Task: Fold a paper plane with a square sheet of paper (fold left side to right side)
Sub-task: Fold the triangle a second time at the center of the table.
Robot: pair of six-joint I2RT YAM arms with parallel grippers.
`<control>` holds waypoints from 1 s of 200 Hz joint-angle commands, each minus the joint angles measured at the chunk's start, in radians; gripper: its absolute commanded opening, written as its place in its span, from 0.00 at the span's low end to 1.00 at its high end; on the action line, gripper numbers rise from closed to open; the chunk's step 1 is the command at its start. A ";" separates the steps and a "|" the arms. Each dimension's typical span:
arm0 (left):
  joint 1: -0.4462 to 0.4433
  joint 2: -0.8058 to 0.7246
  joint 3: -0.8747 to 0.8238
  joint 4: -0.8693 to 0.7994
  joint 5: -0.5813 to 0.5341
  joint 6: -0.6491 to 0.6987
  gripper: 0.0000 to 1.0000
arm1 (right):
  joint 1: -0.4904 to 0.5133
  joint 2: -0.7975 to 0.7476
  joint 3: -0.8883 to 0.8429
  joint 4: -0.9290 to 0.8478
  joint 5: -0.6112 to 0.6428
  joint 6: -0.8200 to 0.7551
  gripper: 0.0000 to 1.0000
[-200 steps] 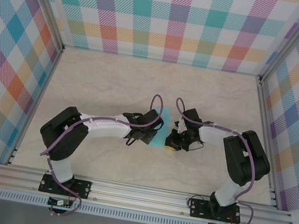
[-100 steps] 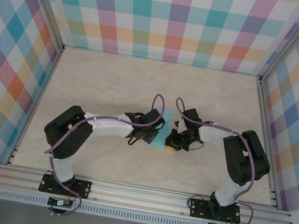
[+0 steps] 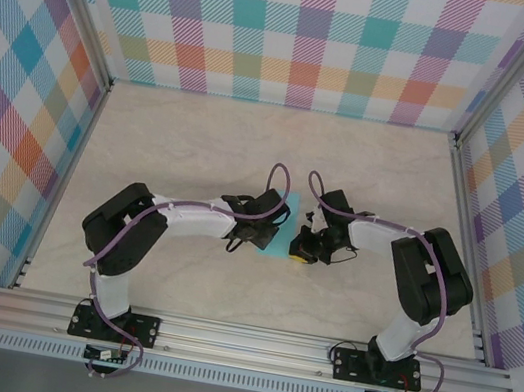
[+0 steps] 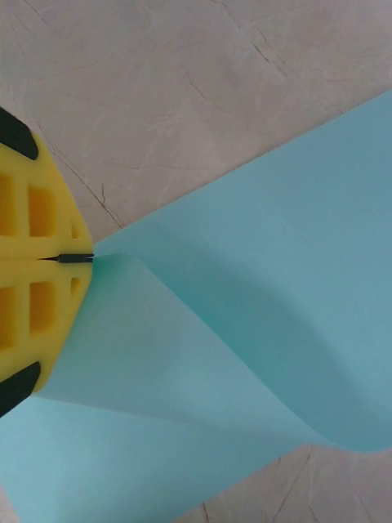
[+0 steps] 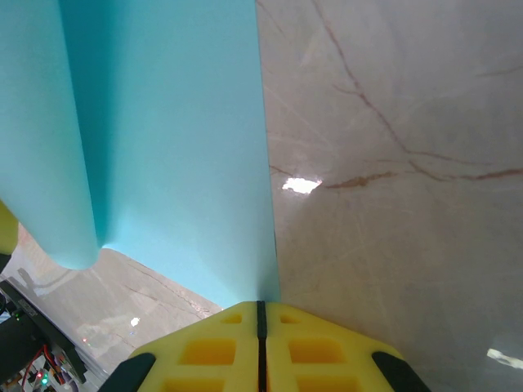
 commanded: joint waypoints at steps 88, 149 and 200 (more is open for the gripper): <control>0.020 0.043 0.038 0.014 0.016 0.011 0.00 | 0.009 0.040 -0.003 -0.041 0.062 -0.024 0.08; 0.023 0.051 0.041 0.014 0.013 0.012 0.00 | 0.009 0.040 -0.003 -0.044 0.064 -0.025 0.08; 0.024 0.052 0.048 0.014 0.010 0.011 0.00 | 0.011 0.040 0.000 -0.046 0.064 -0.027 0.08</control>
